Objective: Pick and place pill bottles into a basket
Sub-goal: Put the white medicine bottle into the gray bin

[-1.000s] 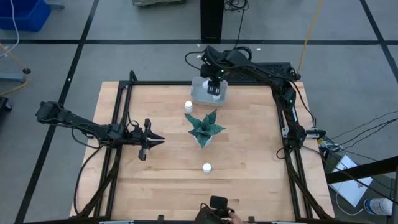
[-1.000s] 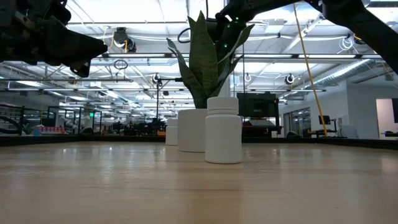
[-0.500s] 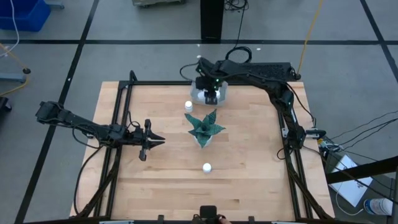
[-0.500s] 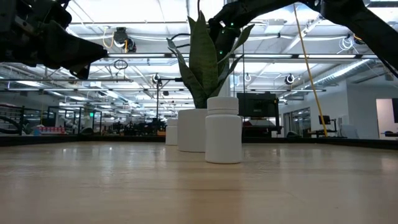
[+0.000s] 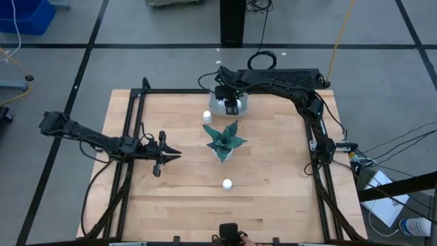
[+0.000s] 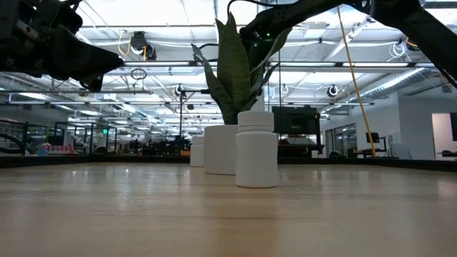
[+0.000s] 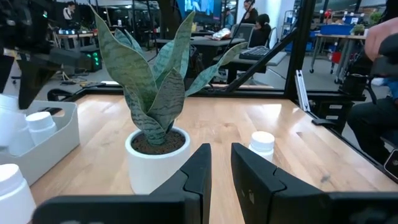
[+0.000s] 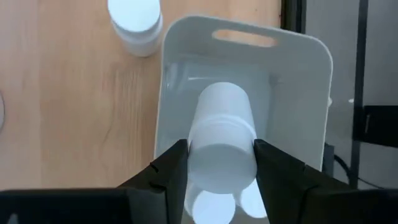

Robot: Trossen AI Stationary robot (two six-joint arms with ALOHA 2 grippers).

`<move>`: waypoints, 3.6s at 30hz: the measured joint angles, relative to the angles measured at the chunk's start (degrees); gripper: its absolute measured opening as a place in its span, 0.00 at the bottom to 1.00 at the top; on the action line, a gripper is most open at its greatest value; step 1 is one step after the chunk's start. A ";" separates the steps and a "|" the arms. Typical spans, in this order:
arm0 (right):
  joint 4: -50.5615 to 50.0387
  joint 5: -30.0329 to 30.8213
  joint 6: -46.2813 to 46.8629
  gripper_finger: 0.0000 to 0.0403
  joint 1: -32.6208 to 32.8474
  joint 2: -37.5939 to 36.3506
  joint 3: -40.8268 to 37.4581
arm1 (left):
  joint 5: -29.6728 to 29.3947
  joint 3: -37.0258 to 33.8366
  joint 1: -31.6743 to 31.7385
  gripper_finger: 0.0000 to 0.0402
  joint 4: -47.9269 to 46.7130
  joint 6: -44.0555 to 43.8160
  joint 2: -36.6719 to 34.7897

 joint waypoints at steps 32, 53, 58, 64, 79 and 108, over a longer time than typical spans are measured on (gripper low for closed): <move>-13.22 9.26 -2.11 0.37 -1.10 -7.10 -0.03 | 0.03 0.00 0.00 0.17 -3.31 -1.83 -0.01; -6.43 8.08 -3.73 0.37 -2.96 -7.01 -11.19 | -0.60 0.00 0.00 0.17 -3.32 -0.25 -0.01; -5.60 7.02 -3.84 0.37 -3.10 -7.01 -11.26 | -1.70 0.00 0.02 0.17 -3.32 -0.25 0.00; -3.71 2.80 -3.54 0.37 -3.10 -7.01 -11.26 | -1.97 0.00 0.02 0.17 -3.32 -0.19 -0.01; -2.55 2.87 -2.06 0.37 -3.39 -7.02 -14.64 | -1.95 0.00 0.02 0.17 -3.34 -0.39 -0.01; 3.43 3.02 -0.92 0.50 -3.41 -7.01 -17.31 | -1.97 0.00 0.02 0.17 -3.34 -0.41 -0.01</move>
